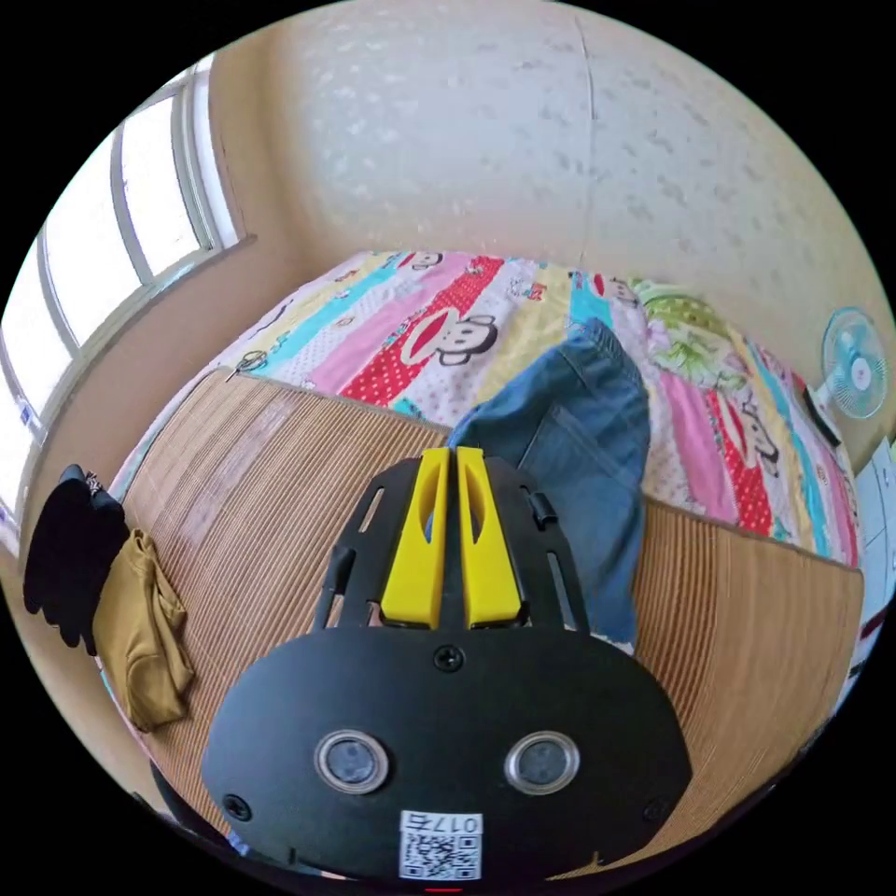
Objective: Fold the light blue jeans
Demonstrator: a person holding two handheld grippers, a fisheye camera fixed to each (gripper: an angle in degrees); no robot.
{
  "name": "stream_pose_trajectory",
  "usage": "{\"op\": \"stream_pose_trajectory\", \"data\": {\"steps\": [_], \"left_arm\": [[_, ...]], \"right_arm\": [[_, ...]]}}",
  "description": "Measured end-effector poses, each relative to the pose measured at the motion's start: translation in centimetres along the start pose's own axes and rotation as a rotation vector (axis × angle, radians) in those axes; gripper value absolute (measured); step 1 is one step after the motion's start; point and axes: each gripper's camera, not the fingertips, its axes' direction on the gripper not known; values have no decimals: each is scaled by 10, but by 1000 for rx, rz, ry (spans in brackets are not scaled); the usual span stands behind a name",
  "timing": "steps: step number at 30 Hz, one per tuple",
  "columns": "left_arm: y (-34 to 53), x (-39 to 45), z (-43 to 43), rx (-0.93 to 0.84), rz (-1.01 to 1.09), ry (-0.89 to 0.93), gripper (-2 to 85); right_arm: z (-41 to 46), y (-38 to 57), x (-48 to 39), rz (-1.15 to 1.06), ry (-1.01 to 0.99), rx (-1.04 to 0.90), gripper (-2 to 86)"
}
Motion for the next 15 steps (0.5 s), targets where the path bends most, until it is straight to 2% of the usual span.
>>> {"op": "stream_pose_trajectory", "data": {"steps": [4,7,9,11,13,15], "left_arm": [[5,-16,-3,-20,-6,-53,-8],[6,-14,4,-29,-5,-62,-8],[6,-13,7,-40,-32,-104,-8],[4,-10,10,-54,-53,-116,-8],[2,-7,12,-64,-48,-135,-8],[0,-3,15,-83,-35,-170,-8]], "right_arm": [[-5,48,1,17,-7,-15,35],[-58,121,-9,-166,-103,-48,56],[-119,208,-12,-283,-111,-64,71],[-158,279,-8,-306,-112,-106,72],[-185,350,3,-218,-156,-162,77],[-198,439,22,-13,-291,-254,105]]}}
